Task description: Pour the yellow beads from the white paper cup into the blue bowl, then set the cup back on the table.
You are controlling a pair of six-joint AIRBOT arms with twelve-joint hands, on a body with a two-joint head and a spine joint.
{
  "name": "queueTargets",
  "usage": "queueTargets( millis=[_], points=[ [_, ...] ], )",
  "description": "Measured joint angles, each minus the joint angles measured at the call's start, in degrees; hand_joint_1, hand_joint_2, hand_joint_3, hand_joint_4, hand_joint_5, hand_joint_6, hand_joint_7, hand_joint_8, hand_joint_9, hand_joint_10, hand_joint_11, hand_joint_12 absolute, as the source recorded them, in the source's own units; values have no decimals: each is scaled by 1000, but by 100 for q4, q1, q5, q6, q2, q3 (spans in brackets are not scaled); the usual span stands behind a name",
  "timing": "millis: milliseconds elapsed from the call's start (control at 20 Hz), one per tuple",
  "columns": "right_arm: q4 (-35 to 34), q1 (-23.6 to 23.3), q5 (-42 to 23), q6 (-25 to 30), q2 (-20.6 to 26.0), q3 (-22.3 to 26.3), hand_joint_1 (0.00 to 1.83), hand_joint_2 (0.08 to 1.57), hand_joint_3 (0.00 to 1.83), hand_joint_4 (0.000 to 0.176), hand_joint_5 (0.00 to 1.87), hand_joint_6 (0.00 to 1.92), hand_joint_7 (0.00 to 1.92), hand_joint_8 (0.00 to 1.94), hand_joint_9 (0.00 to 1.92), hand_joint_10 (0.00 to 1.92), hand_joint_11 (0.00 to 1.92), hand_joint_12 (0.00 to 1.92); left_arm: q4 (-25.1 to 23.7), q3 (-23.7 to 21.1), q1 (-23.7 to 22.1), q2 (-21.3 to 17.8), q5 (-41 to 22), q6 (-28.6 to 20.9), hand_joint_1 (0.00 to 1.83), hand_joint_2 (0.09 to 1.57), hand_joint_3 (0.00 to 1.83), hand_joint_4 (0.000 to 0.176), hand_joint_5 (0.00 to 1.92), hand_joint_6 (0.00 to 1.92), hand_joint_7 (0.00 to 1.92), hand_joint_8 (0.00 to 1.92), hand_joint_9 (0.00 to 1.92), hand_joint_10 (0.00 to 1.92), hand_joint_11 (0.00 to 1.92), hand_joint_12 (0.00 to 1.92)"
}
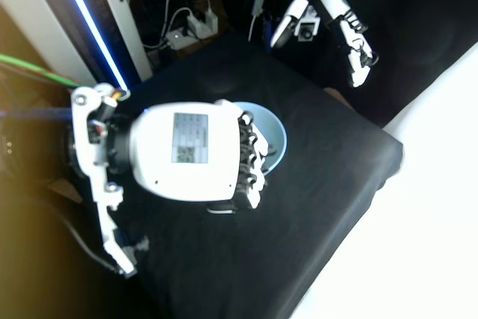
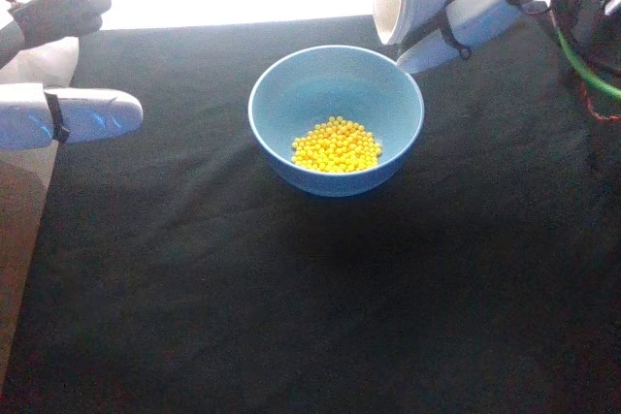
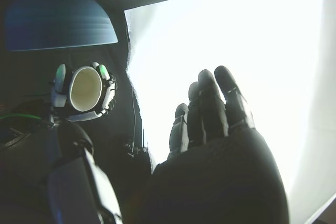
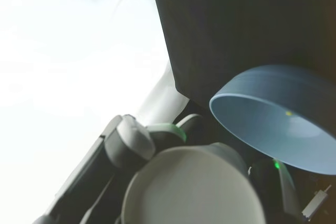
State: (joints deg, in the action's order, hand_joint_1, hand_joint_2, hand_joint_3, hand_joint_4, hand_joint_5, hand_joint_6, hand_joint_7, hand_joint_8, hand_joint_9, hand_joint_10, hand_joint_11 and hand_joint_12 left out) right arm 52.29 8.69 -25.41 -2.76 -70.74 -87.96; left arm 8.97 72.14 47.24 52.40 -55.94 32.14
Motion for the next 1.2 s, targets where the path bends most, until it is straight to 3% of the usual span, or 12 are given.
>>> queueTargets(
  millis=[100, 200, 250, 300, 350, 450, 600, 800, 900, 1050, 1100, 1200],
  points=[
    [-435, 0, -66, 0, 122, 0, 1264, 1041, 0, 0, 1216, 418, 1148, 856, 978, 1601, 881, 1921, 2, 0, 0, 0, 4, 2, 477, 785, 4, 105, 83, 2, 263, 4, 340, 1, 3, 770],
    [-1034, 0, -262, -2, 330, -2, 1232, 1085, 4, 25, 1033, 866, 1078, 856, 1069, 723, 814, 1208, 7, -2, 0, 0, 2, 0, 502, 784, 2, 123, 91, 3, 261, 1, 330, 0, 0, 754],
    [-1266, 2, -341, -9, 387, -15, 1232, 1085, 4, 25, 1033, 866, 1078, 856, 1069, 723, 814, 1208, 7, 0, 0, 0, 4, 0, 502, 784, 2, 123, 91, 3, 261, 1, 330, 0, 0, 754],
    [-1784, 63, -522, -157, 466, -28, 1226, 1105, 2, 10, 947, 1022, 1085, 834, 1203, 184, 872, 875, 4, -2, 0, 0, 2, 0, 518, 794, 6, 108, 81, 0, 243, 0, 329, 0, 0, 751],
    [-2218, 175, -737, -201, 492, -63, 1229, 1103, 0, 7, 959, 984, 1081, 863, 1224, 83, 853, 839, -4, -2, 0, 0, 0, 0, 512, 798, 7, 96, 74, 0, 239, 0, 331, 1, 0, 751],
    [-2992, 590, -1158, -247, 507, -127, 1229, 1104, 0, 0, 938, 1020, 1095, 833, 1233, 23, 824, 856, 2, -2, 0, 0, 0, 0, 503, 809, 7, 86, 63, 0, 212, 1, 328, 2, 0, 721],
    [-3976, 1172, -1609, -271, 481, -221, 1223, 1106, 1, 20, 955, 1048, 1066, 824, 1197, 2, 881, 627, 7, -2, 0, 0, 2, 0, 526, 823, 6, 82, 49, 0, 184, 0, 310, 0, 0, 675],
    [-5167, 1899, -2133, -302, 396, -398, 1218, 1131, 0, 0, 966, 1129, 953, 909, 1033, 0, 622, 961, 15, -2, 0, 0, 4, 0, 519, 794, 0, 108, 50, 3, 222, 3, 305, 0, 3, 658],
    [-5407, 2105, -2194, -304, 354, -413, 1213, 1152, 0, 0, 931, 1215, 907, 954, 996, 3, 533, 1087, -4, -2, 0, 2, 0, 0, 525, 808, 0, 103, 42, 0, 211, 0, 296, 0, 3, 688],
    [-5893, 2387, -2424, -304, 232, -490, 1210, 1185, 2, 0, 891, 1310, 811, 1054, 889, 2, 445, 1067, 11, -2, 0, 0, 2, 0, 520, 796, 0, 117, 47, 2, 234, 9, 301, 3, 0, 697],
    [-5982, 2450, -2468, -306, 227, -490, 1108, 1182, 1, 0, 856, 1210, 753, 507, 798, 0, 410, 972, 9, -2, 0, 2, 4, 0, 527, 805, 0, 121, 44, 1, 211, 1, 295, 1, 0, 697],
    [-6100, 2527, -2535, -304, 225, -492, 1056, 1194, 0, 0, 821, 1229, 764, 80, 672, 2, 342, 899, 4, -2, 0, 2, 2, 0, 548, 815, 4, 114, 51, 2, 198, 0, 294, 0, 0, 689]
  ],
)
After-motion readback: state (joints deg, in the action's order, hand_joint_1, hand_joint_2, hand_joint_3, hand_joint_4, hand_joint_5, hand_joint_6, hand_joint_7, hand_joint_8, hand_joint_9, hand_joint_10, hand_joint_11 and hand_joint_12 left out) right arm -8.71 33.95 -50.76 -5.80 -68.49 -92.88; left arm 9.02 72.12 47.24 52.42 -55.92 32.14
